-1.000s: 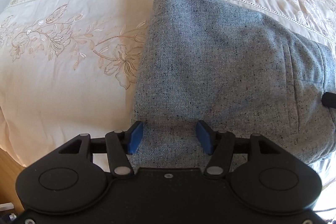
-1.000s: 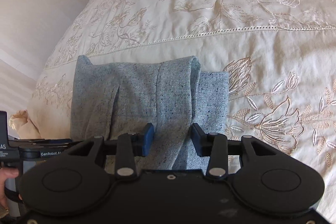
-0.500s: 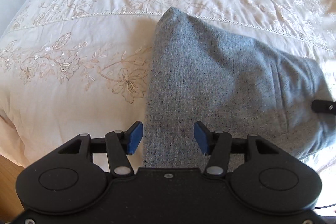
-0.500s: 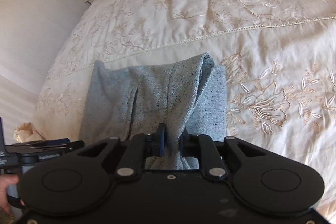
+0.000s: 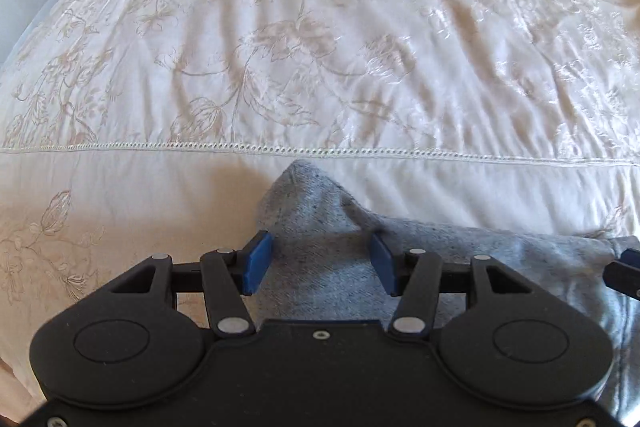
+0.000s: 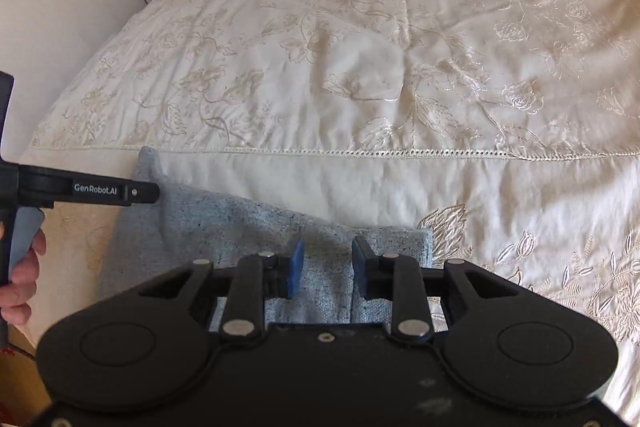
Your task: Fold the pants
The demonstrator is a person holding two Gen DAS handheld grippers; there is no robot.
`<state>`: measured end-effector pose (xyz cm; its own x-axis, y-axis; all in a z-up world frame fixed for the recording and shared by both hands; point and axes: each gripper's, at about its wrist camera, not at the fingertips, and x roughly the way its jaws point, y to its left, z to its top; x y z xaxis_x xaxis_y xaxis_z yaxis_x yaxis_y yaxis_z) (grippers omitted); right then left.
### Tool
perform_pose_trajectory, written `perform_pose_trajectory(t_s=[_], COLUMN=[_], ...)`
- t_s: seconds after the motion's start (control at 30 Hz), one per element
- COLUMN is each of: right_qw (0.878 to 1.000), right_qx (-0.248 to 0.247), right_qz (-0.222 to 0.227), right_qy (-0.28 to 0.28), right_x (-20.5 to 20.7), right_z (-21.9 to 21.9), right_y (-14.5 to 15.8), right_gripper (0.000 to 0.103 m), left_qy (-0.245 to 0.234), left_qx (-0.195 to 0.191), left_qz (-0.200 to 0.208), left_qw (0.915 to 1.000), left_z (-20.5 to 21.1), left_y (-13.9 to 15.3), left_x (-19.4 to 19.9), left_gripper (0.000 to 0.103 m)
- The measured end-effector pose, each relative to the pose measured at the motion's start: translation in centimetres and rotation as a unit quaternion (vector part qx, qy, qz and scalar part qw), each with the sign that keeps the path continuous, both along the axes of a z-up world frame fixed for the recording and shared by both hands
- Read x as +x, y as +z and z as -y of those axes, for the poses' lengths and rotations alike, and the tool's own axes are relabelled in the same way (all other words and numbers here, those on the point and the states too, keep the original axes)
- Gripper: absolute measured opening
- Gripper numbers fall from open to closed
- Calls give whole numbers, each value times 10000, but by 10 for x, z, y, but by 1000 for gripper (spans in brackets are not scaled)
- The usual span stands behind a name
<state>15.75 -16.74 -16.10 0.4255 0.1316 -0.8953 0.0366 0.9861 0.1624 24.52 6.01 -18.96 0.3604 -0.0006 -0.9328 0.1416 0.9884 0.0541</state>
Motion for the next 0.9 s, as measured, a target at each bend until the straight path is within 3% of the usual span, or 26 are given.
perform_pose_trajectory(t_s=[0.13,0.3,0.47,0.63,0.77,0.9], right_qw=[9995,9993,9999,9979,9976,9994], right_qx=[-196,-334,-111,-360,-385,-265], right_qz=[-121,-52,7,-268,-96,47], right_qy=[-219,-178,75,465,573,232], right_x=[11,10,-39,-94,-106,-96], right_z=[7,5,-5,-11,-7,12], right_y=[-20,-10,11,-11,-10,-2], right_gripper=[27,28,30,34,38,40], left_qy=[-67,-28,-67,-434,-89,189], left_qx=[-3,-157,-351,59,-136,-273], left_qz=[-322,-116,74,-489,-403,-136], left_qw=[9995,9998,9993,9978,9991,9994], left_z=[-11,-19,-34,-34,-46,-59], left_y=[-27,-5,20,-13,-12,-1], left_x=[12,-7,-66,-119,-133,-123], left_gripper=[73,68,67,71,76,75])
